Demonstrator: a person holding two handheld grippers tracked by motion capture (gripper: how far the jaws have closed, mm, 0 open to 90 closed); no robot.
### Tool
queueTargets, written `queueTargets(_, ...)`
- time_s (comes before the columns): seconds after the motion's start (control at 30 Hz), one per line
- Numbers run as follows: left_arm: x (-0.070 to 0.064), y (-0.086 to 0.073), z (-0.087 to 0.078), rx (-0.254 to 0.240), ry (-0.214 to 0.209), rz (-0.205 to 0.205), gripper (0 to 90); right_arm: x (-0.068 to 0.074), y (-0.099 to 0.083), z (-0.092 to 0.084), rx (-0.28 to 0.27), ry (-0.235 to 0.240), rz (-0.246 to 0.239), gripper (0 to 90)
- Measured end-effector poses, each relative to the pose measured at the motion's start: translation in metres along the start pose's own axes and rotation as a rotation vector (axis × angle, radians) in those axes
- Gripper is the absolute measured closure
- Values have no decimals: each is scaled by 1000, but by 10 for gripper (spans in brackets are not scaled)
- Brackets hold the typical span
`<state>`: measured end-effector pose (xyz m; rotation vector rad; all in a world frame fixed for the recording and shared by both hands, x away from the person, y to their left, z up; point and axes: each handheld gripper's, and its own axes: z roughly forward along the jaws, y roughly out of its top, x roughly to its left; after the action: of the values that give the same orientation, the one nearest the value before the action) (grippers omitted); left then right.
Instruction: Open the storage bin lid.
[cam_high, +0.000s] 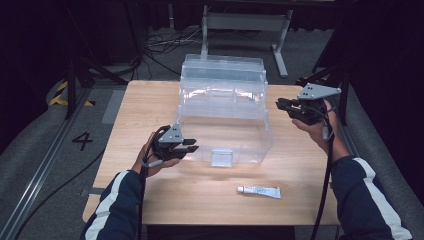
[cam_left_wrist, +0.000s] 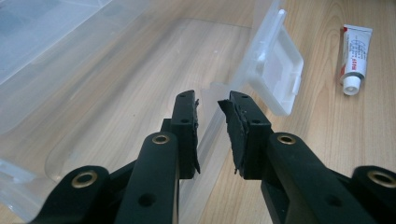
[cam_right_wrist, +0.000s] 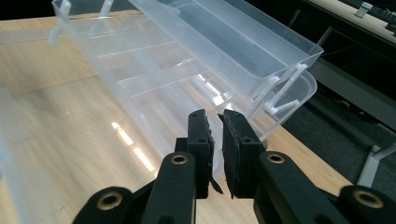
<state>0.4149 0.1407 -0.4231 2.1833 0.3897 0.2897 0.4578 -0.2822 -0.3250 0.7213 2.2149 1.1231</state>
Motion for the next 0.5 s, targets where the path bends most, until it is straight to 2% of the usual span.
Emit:
queueTargets(0.33,-1,1,0,2,6,-3,731,22,-25,-18,1,49,-3,782)
queueTargets(0.5,-1,1,1,4,6,-3,730,35,-36,-27,4,88,-1,765)
